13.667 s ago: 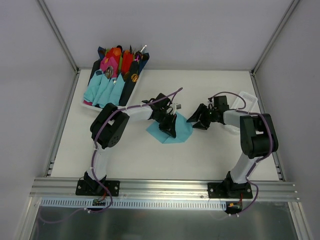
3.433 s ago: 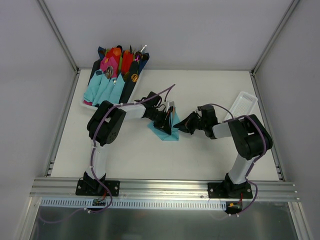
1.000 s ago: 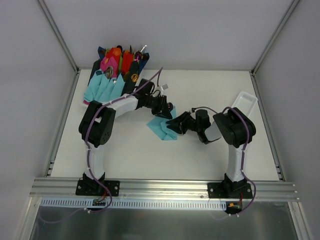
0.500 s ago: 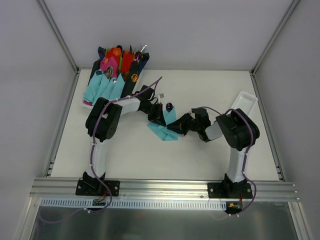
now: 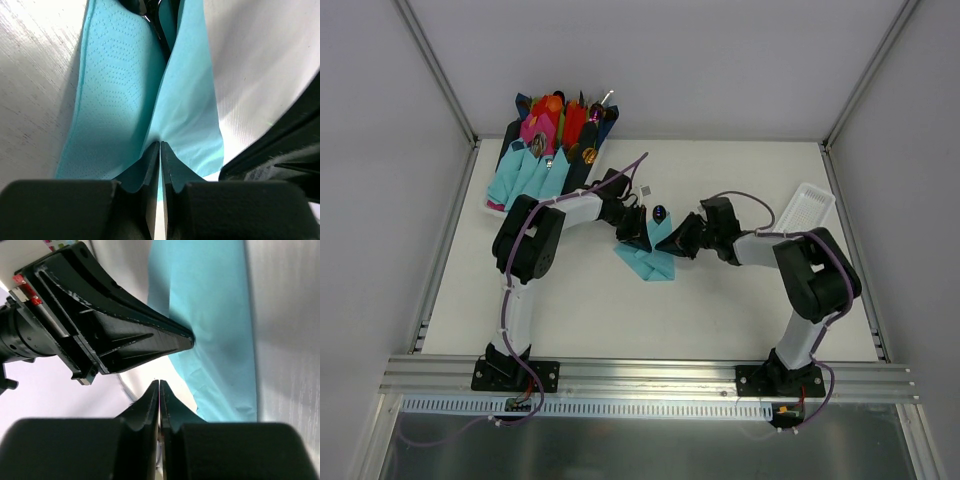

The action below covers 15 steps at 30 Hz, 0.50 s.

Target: Place the utensils on the paper napkin and roll it up

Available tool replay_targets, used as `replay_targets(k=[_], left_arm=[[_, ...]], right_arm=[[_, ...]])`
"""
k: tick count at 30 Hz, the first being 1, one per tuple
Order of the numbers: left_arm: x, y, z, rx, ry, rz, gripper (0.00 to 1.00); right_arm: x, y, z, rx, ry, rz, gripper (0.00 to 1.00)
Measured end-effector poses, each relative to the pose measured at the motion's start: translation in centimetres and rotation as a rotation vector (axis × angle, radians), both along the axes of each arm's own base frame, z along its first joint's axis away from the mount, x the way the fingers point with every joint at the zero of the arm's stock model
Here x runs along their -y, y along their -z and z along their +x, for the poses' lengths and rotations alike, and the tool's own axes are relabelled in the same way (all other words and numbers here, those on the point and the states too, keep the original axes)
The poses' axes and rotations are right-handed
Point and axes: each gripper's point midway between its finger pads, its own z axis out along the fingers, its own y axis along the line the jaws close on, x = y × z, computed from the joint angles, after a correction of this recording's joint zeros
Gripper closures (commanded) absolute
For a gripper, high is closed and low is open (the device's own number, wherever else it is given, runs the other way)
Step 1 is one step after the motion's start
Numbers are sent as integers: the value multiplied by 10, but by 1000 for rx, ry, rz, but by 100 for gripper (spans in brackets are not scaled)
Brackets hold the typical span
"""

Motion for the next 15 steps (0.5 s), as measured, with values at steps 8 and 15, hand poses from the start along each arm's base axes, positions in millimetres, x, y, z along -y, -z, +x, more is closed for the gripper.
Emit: replay_targets(k=[8,15], left_arm=[[0,0,0,2,3,1,94],[0,0,0,2,3,1,94]], right_arm=[[-2,-11,15,96,-65,-167,100],[3,7,22,88,-83,-269,100]])
